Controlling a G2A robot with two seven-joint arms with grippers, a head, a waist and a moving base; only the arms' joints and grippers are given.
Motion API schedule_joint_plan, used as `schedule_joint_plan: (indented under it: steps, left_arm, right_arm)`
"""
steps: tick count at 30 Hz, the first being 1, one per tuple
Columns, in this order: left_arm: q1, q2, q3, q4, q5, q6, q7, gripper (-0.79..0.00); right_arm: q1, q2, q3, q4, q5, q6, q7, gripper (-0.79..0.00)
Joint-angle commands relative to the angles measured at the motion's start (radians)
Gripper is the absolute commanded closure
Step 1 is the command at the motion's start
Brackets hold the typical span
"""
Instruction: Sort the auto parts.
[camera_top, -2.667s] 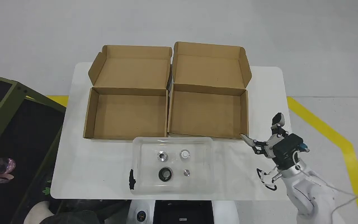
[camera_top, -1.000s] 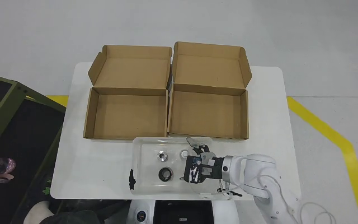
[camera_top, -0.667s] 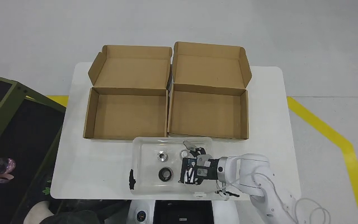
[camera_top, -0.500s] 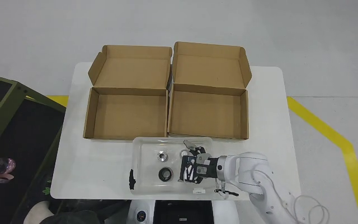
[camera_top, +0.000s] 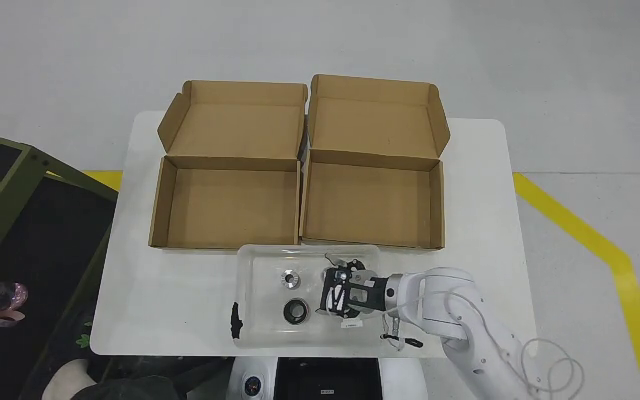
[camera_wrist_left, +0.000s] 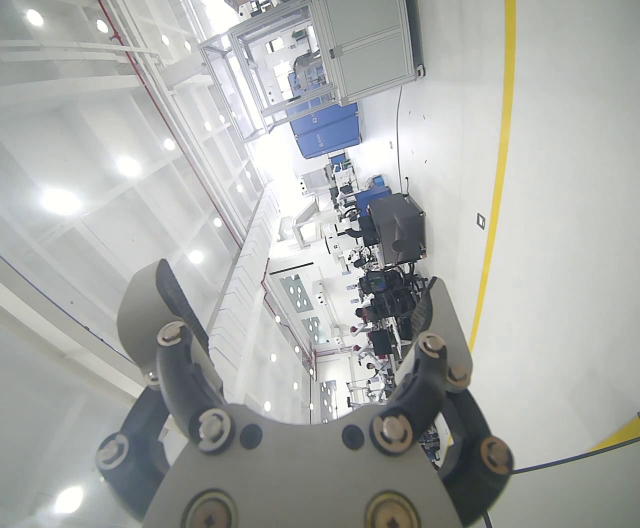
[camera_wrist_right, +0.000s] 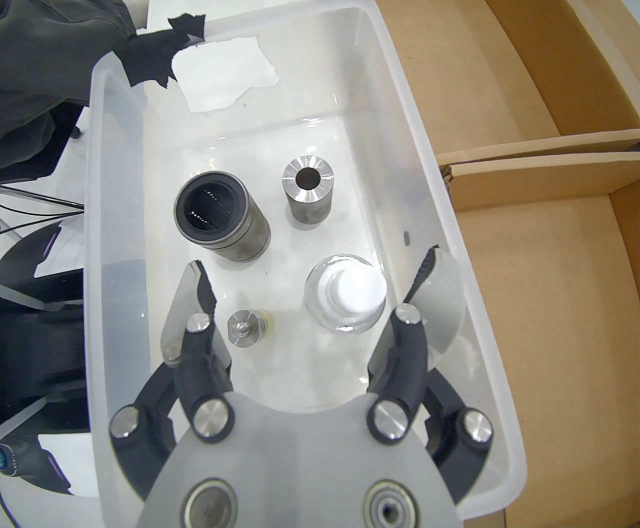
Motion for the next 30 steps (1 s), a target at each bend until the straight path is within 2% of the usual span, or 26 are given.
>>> schedule_joint_plan:
  steps: [1,4,5,6,16,17,19,20,21,30]
  left_arm:
    - [0.0,0.0,0.0,0.0,0.0,0.0,0.0,-0.785]
    - [0.0,0.0,0.0,0.0,0.0,0.0,0.0,-0.785]
    - [0.0,0.0,0.0,0.0,0.0,0.0,0.0,-0.785]
    - [0.0,0.0,0.0,0.0,0.0,0.0,0.0,-0.785]
    - [0.0,0.0,0.0,0.0,0.0,0.0,0.0,-0.785]
    - [0.0,0.0,0.0,0.0,0.0,0.0,0.0,-0.785]
    - [0.0,0.0,0.0,0.0,0.0,0.0,0.0,-0.785]
    - [0.0,0.0,0.0,0.0,0.0,0.0,0.0,-0.785]
    - [0.0,0.0,0.0,0.0,0.0,0.0,0.0,-0.785]
    - [0.0,0.0,0.0,0.0,0.0,0.0,0.0,-0.785]
  right_arm:
    - [0.004,0.001,-0.003,0.003,-0.001,0.01,0.003,-0.677]
    - [0.011,0.003,-0.008,0.006,-0.003,0.025,0.005,-0.622]
    - [0.014,0.003,-0.008,0.007,-0.006,0.031,0.005,-0.52]
    - [0.016,0.004,-0.009,0.01,-0.011,0.039,0.005,-0.453]
    - [0.032,0.009,-0.026,0.033,-0.021,0.075,0.009,-0.329]
    - [0.033,0.009,-0.027,0.035,-0.02,0.077,0.008,-0.299]
    - [0.034,0.011,-0.03,0.036,-0.021,0.079,0.008,-0.222]
    - [0.034,0.011,-0.031,0.037,-0.02,0.08,0.006,-0.148]
    - [0.034,0.012,-0.032,0.037,-0.019,0.079,0.004,-0.015]
    - [0.03,0.023,-0.029,0.001,0.0,0.045,-0.009,0.0]
